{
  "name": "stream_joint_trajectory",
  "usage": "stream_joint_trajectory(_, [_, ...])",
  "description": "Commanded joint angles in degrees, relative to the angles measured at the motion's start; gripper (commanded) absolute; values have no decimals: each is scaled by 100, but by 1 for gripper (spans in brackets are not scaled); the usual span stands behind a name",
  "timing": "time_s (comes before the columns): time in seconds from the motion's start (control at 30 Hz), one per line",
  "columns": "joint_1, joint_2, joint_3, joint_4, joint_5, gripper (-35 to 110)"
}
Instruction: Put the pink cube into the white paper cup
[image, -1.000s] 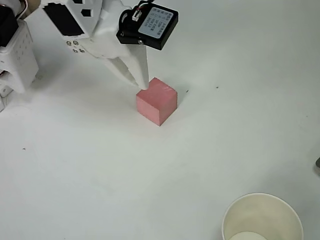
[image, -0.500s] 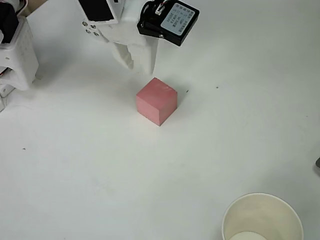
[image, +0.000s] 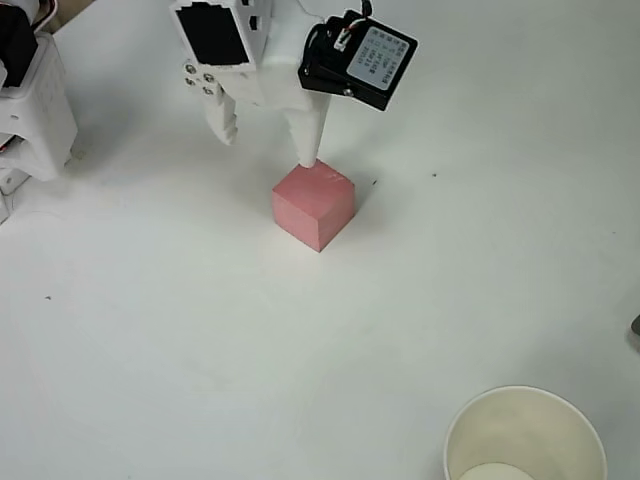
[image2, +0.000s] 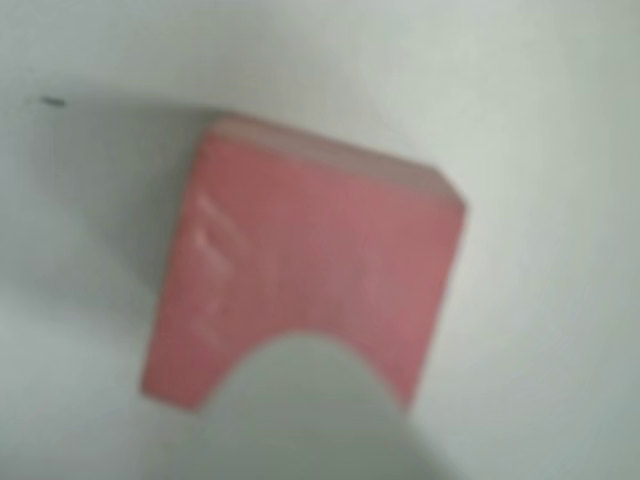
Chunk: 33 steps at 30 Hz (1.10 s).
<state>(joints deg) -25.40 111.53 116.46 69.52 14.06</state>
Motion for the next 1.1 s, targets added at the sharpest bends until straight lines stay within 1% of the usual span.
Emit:
stream_joint_trajectory(0.0, [0,-35,-501,-193,-114,40])
stream_joint_trajectory(0.17, [53,-360,-791,-193,-325,43])
stream_joint_trajectory(0.33, [97,-562,-932,-264,-448,43])
stream_joint_trajectory(0.57, [44,-905,-940,-615,-431,43])
stream_joint_trajectory(0.93, [26,-1564,-1222,-800,-422,43])
stream_joint_trajectory(1.0, [9,-1617,-1222,-809,-404,43])
stream_joint_trajectory(1.07, [-9,-1635,-1222,-809,-387,38])
